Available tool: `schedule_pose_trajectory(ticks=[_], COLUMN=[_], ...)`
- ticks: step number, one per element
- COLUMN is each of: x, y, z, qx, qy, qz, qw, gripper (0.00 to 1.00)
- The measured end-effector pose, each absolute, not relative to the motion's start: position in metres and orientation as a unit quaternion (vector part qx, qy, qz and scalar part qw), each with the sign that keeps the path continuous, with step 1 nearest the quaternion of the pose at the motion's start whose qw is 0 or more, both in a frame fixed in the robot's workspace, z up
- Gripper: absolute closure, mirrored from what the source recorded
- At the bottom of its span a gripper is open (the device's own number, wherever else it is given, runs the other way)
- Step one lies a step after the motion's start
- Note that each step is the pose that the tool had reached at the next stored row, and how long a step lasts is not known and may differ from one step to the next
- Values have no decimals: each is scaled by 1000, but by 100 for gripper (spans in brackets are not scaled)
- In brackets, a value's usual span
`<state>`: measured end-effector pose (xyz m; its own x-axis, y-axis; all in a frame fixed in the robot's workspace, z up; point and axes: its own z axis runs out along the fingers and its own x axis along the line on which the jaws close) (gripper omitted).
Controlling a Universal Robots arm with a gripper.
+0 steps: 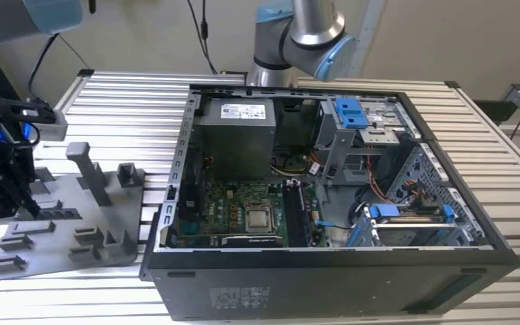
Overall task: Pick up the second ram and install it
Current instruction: 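Pick up the second ram and move it above second insertion slot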
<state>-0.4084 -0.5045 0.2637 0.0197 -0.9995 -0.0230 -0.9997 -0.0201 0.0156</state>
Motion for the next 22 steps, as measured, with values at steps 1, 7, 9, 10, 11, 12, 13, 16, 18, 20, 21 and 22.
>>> schedule_pose_trajectory(ticks=[1,7,9,10,11,12,13,16,18,20,21,22], x=[-408,-408,-408,-408,-408,-408,-408,-408,-408,-408,-408,-408], y=[-505,-505,-505,-505,-505,-505,-505,-504,-504,-504,-503,-503], z=[264,266,267,269,270,272,273,279,282,286,288,289], qx=[-714,-714,-714,-714,-714,-714,-714,-714,-714,-714,-714,-714], qy=[700,700,700,700,700,700,700,700,700,700,700,700], qz=[14,14,14,14,14,14,14,14,14,14,14,14], qw=[2,2,2,2,2,2,2,2,2,2,2,2], gripper=[86,86,86,86,86,86,86,86,86,86,86,86])
